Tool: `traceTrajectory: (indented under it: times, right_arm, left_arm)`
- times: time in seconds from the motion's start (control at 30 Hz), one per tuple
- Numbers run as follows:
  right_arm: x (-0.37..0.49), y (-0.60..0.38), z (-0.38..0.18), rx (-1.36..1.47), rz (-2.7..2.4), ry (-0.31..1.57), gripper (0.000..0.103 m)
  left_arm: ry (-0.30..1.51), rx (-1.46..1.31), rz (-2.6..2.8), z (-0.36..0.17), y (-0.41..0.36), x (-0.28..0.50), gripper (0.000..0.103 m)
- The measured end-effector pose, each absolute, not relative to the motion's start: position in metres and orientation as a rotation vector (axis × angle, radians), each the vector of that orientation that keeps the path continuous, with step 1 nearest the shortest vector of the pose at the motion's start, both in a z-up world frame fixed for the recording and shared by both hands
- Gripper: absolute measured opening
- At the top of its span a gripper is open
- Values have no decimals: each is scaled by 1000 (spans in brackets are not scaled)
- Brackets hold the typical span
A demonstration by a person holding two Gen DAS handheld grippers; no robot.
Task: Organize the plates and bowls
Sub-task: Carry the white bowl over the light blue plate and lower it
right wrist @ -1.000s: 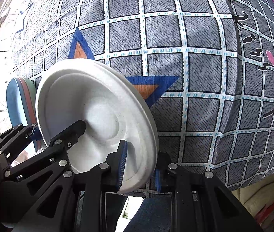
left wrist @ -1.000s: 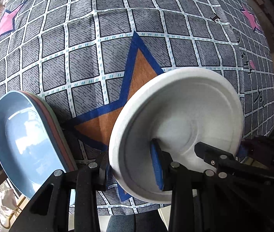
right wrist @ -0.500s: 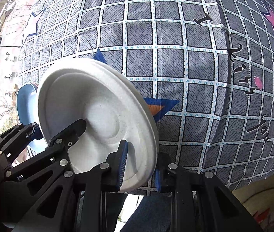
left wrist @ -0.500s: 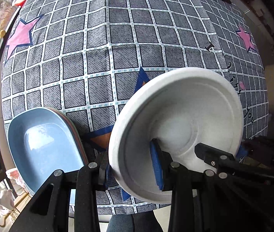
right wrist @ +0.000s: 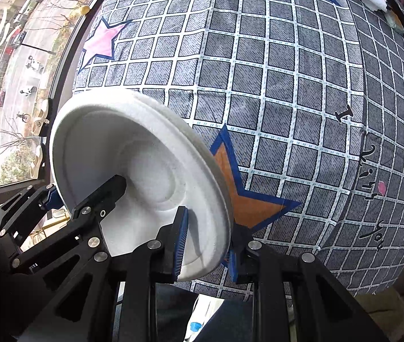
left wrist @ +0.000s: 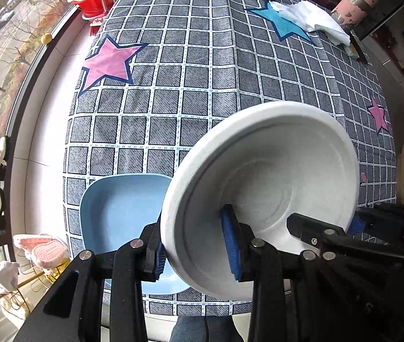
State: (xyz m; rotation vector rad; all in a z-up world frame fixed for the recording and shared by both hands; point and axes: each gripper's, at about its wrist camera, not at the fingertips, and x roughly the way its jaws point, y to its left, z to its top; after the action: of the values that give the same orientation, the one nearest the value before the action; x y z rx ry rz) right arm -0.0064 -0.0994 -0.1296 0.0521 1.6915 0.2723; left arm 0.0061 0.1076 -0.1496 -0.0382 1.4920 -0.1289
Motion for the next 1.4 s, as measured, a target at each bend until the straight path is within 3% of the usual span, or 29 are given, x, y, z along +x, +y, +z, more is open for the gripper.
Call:
traceTrajectory:
  times: [0.47,1.17,1.27,1.37,1.4]
  right_arm:
    - [-44,6,-138,-86,457,1708,27]
    - [-45,60,-216,-144,442,1758,27]
    - [-44,61,-213,-145,444,1744,27]
    - [-43,63,-205,-180,442,1712,27]
    - [-42,63,-201,-195,439,1698,30]
  left_arm:
    - [1519,-170,77,-159,190,-23,37]
    - [1595,-251,79,-210,212,-34,39]
    - [1592,-285,61,-210,215,-35,44]
    - [1561,-195,129,-204,216,-36,73]
    - [1544,-165,148,-200,219,-36,75]
